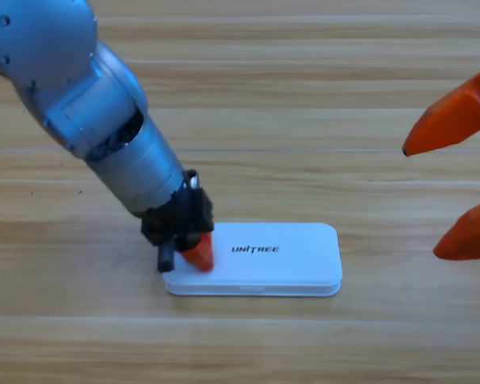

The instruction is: Clean up eraser and pencils

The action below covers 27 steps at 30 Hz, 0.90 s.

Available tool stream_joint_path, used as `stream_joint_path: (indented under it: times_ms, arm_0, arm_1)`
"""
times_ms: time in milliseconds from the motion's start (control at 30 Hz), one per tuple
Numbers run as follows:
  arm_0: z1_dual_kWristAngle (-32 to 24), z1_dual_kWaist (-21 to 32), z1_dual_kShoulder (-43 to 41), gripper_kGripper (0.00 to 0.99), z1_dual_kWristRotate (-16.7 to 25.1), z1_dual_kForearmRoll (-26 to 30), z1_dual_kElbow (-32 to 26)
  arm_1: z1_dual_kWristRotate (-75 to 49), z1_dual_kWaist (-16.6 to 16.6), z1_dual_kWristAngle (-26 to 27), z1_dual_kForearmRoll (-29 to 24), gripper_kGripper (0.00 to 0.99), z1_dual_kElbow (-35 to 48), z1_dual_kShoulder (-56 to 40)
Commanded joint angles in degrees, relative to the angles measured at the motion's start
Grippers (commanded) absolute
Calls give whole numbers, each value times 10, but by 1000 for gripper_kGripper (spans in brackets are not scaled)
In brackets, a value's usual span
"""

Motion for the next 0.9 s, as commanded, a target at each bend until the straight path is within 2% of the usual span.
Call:
stream_joint_path:
  times_ms: [33,267,467,633,767,900]
  arm_0:
    - [3,-23,-43,990,-16,75,-41]
    - [1,-58,-116,990,-59,169,-127]
    - [-1,-118,-140,990,-143,257,-221]
    - [0,-183,-177,990,-180,268,-227]
    - [10,-218,-188,990,-170,269,-219]
    - [17,-220,-189,990,-157,268,-210]
  arm_1:
    - [1,20,6,-6,931,16,18]
    - [1,21,6,-6,931,15,20]
    - [1,24,6,-6,931,14,22]
    - [1,25,6,-6,931,14,24]
    - [1,26,6,-6,931,14,25]
    - [1,26,6,-6,931,14,27]
